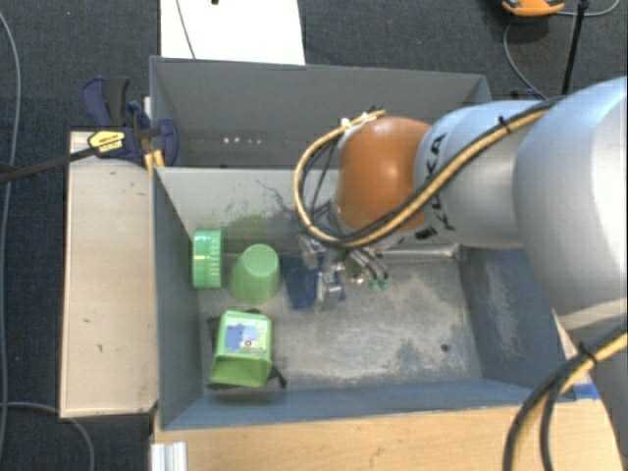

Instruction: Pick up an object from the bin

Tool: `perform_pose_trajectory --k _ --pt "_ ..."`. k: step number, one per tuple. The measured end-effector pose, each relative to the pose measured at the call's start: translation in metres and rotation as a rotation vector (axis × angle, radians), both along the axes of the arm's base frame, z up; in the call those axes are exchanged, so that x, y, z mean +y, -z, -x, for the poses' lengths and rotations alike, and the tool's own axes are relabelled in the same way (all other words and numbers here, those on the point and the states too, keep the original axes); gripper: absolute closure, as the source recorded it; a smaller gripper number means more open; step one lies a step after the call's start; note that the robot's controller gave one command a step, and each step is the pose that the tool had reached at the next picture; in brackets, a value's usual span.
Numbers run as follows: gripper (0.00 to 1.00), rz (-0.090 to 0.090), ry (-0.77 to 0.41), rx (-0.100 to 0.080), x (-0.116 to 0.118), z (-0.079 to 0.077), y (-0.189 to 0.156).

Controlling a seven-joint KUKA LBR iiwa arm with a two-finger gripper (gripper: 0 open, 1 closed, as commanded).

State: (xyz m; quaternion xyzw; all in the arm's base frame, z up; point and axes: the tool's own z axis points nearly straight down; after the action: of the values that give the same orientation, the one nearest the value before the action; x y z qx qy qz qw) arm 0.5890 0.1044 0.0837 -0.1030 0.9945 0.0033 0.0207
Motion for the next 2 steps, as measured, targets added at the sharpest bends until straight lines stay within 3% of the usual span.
perform_pose_trajectory --k 2 --pt "1.0 0.003 -0.058 -0.007 0.0028 0.0002 0.0082"
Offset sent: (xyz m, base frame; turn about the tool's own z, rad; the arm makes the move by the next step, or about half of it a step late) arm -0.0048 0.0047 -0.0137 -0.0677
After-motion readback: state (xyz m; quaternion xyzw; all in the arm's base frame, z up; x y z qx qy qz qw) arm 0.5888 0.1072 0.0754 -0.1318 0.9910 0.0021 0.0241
